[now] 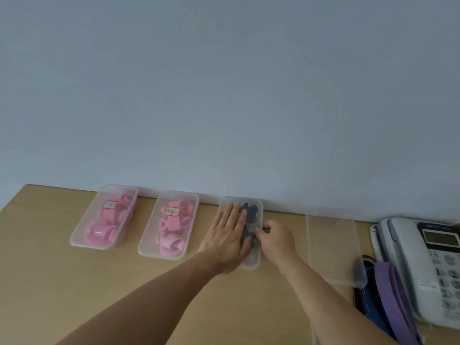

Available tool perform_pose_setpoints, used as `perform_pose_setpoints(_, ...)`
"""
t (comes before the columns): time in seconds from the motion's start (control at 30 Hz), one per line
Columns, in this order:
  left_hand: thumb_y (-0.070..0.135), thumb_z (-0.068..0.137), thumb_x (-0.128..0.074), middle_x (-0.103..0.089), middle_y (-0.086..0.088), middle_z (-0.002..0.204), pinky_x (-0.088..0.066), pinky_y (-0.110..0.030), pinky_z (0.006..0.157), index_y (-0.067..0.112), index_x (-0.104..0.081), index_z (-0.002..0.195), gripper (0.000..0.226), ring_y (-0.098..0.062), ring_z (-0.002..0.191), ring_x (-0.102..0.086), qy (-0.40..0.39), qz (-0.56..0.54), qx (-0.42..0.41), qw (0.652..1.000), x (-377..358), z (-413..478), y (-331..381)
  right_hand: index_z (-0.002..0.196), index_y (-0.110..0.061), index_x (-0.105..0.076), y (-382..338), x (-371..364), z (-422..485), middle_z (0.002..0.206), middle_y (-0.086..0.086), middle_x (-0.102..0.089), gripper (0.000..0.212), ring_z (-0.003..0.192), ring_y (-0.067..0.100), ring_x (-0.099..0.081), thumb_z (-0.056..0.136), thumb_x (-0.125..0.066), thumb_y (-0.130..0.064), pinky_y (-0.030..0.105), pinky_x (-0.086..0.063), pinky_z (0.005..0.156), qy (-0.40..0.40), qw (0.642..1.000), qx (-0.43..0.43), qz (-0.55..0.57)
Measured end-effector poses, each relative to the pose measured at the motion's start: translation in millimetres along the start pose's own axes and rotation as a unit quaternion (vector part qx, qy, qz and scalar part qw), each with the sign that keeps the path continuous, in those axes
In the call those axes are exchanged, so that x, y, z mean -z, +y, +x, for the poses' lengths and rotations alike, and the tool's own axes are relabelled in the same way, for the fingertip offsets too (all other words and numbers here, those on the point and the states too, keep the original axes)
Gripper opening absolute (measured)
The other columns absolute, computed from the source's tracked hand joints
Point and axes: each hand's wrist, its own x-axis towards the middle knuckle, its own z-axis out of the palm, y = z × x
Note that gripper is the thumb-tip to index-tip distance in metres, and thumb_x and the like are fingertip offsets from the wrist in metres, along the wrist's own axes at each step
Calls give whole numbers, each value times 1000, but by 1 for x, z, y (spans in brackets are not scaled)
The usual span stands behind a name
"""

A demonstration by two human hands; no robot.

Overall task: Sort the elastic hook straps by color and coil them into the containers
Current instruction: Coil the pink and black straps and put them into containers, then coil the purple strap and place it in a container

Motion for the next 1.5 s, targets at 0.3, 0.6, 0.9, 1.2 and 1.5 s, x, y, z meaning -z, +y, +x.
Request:
perform_pose_setpoints(0.3,49,103,-13,9,-5,166,15,-37,120,14,-1,157,65,-23,151,16,-25,-15,4,1000,3,6,9,100,-16,-72,2,12,-4,98,2,-73,18,86,21,-62,94,-59,-28,26,-36,67,6,1000,-4,-19)
perform_pose_setpoints(0.6,30,97,-40,-15,-7,164,-15,-44,121,15,-24,152,59,-25,151,-10,-7,-66,-22,998,69,-6,16,106,-13,-64,-15,59,-67,107,7,-66,23,95,27,-60,94,-53,-30,34,-46,77,31,997,23,-70)
perform_pose_setpoints(0.9,23,96,-54,-63,-6,131,-46,-34,103,13,-56,136,41,-22,119,-59,-77,-333,-82,936,93,-57,122,124,-14,-64,34,148,-164,124,2,-65,33,111,17,-61,94,-59,-27,24,-40,87,177,981,8,-75)
perform_pose_setpoints(1.2,18,98,-49,-65,-9,123,-46,-30,94,6,-65,124,33,-26,115,-59,-123,-319,-120,932,96,-72,209,110,-20,-66,106,199,-206,106,-5,-66,21,91,11,-58,94,-59,-32,26,-45,76,135,983,-68,-103)
perform_pose_setpoints(1.5,18,95,-52,-58,-4,92,-47,-35,79,0,-68,104,25,-20,87,-54,-110,-320,-31,941,74,-68,260,64,-19,-47,179,205,-210,59,-4,-50,30,54,13,-48,86,-63,-29,30,-37,54,39,984,-56,-166)
